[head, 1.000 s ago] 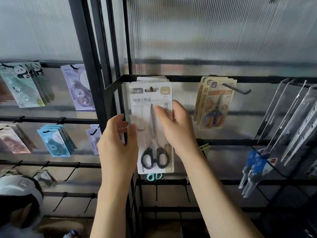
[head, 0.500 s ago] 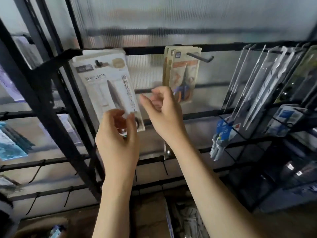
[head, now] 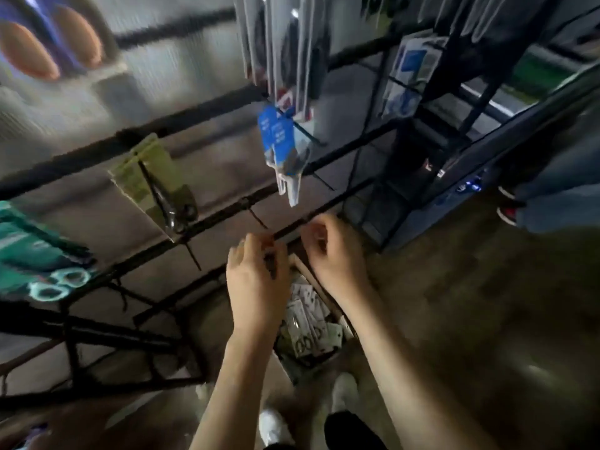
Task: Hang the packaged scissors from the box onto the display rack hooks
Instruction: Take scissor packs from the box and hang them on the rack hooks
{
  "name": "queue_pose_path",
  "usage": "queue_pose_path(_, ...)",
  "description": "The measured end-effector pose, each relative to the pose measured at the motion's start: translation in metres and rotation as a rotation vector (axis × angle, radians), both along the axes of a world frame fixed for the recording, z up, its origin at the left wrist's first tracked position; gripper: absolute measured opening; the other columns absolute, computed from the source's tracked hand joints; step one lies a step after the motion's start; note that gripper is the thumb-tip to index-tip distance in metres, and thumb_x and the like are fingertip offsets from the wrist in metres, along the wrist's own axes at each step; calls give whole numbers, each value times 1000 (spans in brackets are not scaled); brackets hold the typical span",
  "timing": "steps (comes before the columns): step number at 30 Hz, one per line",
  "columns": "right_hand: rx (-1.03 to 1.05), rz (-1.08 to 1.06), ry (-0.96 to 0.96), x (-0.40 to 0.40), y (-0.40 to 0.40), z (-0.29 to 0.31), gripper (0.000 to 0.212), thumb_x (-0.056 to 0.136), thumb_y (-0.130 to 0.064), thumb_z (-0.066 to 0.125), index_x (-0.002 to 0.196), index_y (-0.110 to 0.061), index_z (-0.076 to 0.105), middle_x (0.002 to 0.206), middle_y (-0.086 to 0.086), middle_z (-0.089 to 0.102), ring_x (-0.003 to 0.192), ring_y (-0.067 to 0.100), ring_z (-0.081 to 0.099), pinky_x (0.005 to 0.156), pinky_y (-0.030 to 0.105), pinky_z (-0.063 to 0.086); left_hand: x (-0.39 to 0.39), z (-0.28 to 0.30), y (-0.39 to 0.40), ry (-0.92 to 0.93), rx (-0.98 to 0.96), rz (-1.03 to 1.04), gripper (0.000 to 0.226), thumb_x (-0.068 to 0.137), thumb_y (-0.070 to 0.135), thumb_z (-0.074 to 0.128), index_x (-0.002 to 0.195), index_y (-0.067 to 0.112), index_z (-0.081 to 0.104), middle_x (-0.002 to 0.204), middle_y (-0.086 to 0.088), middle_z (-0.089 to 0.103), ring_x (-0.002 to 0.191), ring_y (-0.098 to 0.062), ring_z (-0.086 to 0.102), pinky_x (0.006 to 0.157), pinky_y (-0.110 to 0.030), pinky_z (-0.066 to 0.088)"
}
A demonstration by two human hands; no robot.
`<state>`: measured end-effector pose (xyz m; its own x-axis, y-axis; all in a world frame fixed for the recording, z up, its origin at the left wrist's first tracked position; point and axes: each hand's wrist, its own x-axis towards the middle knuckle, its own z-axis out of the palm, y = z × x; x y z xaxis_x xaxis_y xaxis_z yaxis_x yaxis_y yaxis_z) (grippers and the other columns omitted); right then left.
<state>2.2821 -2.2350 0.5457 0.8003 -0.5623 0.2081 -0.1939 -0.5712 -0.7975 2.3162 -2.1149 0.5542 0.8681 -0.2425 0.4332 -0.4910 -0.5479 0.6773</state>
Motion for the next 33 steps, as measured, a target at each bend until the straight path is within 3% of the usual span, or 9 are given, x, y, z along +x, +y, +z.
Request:
queue_pose_path(3,-41,-49,164,-29,-26,-68,25,91,-29,60,107,-10,61,101,4,66,95,18,62,75,20,45,-11,-72,-26,141,125,-88,13,86,13,60,96,5,60,87,-9,64,82,-30,57,72,-34,44)
queue_pose_path(7,-144,-18,391,-51,-48,-168,37,92,-34,58,120,-11,58,113,5,64,107,22,57,89,32,46,-21,-178,-42,327,264,-167,32,83,23,54,107,4,62,98,-13,66,95,-35,58,79,-42,51)
queue_pose_path(13,-174,116,604,-58,-60,-343,39,89,-34,59,120,-11,56,111,7,62,106,27,57,84,36,47,-8,-350,-44,566,544,-191,37,91,27,51,127,17,50,121,-5,59,117,-28,49,93,-46,45)
queue_pose_path(17,-179,225,753,-45,-67,-451,52,94,-36,50,141,-17,36,144,5,40,133,25,35,108,39,34,11,-451,-44,604,730,-220,51,95,33,48,140,15,35,141,-5,44,134,-25,33,108,-43,33)
queue_pose_path(21,-237,237,790,-22,-67,-540,51,93,-32,53,140,-19,37,146,4,39,135,24,33,110,40,32,37,-542,-43,625,908,-286,67,94,37,50,148,15,17,154,-4,24,142,-24,17,113,-43,21)
queue_pose_path(27,-304,288,869,0,-69,-633,67,93,-34,52,149,-19,19,155,6,21,142,27,19,115,44,18,78,-636,-46,552,1219,-368,91,90,54,48,150,5,1,157,-11,11,145,-28,6,117,-46,10)
queue_pose_path(33,-536,309,900,11,-78,-665,62,95,-37,45,149,-20,19,157,4,16,146,24,7,116,49,2,100,-692,-60,555,1309,-407,101,86,65,45,149,4,-5,158,-13,8,145,-30,6,117,-50,5)
